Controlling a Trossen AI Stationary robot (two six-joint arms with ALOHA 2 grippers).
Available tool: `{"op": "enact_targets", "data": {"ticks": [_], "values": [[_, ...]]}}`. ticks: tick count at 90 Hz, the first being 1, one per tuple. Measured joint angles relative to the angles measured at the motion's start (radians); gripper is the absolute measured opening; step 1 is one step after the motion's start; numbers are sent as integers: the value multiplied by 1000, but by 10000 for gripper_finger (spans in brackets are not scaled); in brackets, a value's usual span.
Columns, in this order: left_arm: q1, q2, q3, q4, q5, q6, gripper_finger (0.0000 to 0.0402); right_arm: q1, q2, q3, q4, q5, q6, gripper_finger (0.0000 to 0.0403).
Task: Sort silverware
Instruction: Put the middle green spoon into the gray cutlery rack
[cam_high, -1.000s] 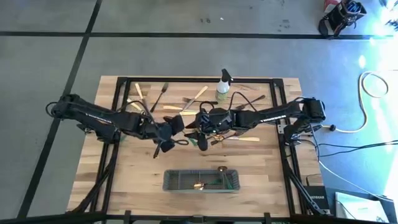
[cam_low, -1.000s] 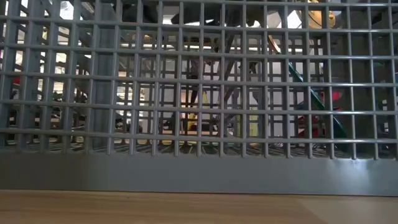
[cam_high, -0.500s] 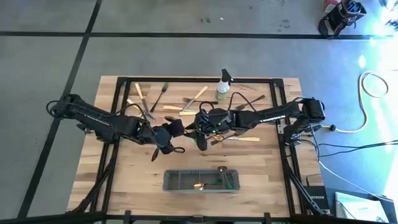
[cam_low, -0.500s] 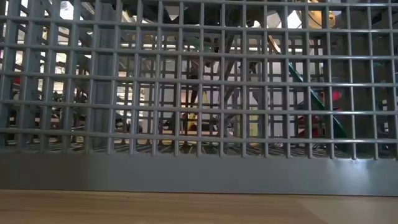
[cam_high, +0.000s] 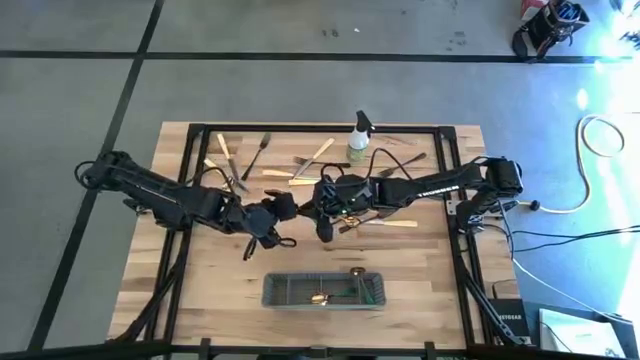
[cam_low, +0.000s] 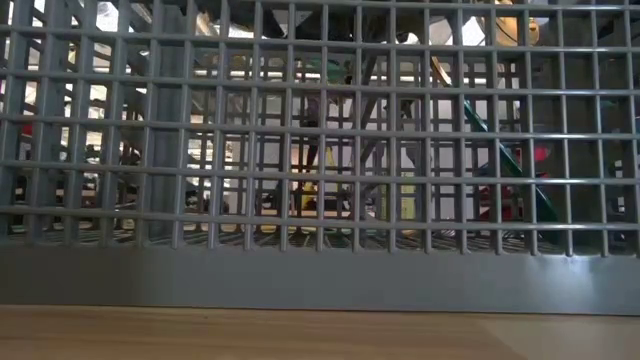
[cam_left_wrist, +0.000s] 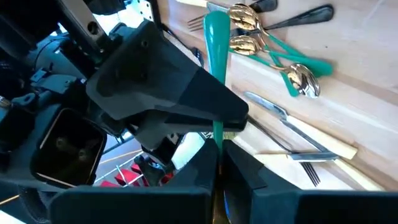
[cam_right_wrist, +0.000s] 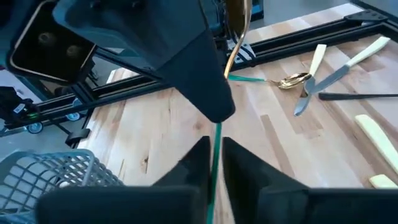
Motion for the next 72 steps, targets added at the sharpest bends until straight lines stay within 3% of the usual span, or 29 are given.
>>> {"op": "enact_targets", "data": {"ticks": [29, 51, 72], "values": [[-1, 0, 0, 3, -7, 10, 8, -1, 0, 0, 4, -53, 0, 1], [-3, 0, 0, 17, -13, 6, 79, 0, 0, 0, 4, -60, -1, 0], [-18, 0, -1, 162, -36, -33, 150, 0, -20, 0, 8, -52, 0, 0]]}}
